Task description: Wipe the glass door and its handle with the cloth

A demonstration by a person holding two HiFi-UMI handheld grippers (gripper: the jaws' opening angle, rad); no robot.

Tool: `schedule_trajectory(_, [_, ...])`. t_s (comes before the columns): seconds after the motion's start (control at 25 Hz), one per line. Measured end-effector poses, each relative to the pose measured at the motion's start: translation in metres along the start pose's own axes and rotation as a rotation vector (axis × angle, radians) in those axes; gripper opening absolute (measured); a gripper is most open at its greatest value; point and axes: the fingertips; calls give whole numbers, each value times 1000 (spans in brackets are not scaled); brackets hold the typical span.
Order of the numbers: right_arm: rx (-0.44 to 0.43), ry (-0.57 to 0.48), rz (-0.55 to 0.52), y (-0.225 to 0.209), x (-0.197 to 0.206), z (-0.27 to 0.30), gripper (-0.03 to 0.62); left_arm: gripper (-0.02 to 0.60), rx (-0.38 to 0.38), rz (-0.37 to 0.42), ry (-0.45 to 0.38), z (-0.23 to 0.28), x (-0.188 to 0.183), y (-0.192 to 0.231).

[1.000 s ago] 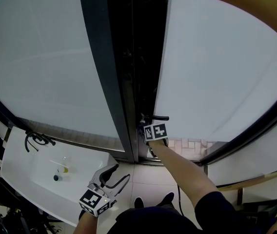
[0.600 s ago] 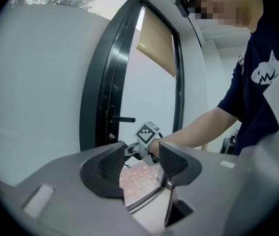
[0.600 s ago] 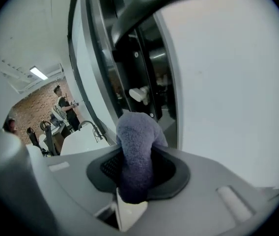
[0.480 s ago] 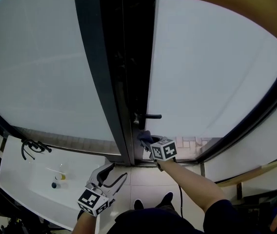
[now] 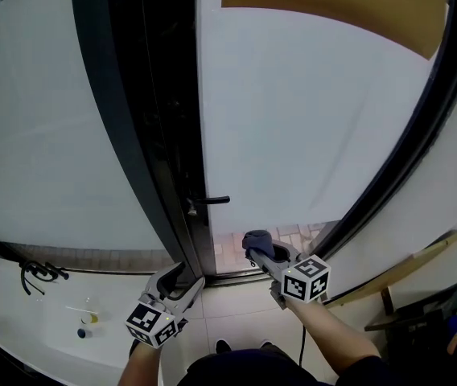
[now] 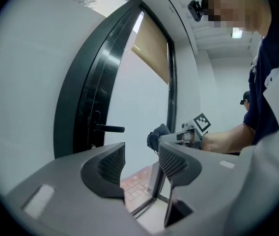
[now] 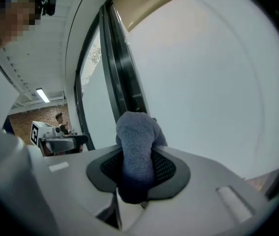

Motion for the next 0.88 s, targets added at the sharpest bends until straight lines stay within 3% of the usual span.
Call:
schedule_trajectory(0.2, [-14,-96,4,16,-19,-55,104,209,37,16,-6,19,-11,-31])
schedule_trajectory(0.48, [-11,-61,-156,39,-24,-127,104,209,65,20,10,25,-8,-81])
schedule_trajectory(0.72, [-53,-84,-141,44,-12,-168,104,209,64,18,10,18,-7,-110])
schedule_trajectory(0.88, [-73,-84,-115,43,-2,-179,104,198,12,5,20,16,2,-116])
Point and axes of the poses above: the fingertips, and each gripper's own axes: z forward along the fingers, y to its left, x out of its underside, and after that the axes turned 14 degrees about -x, right-handed
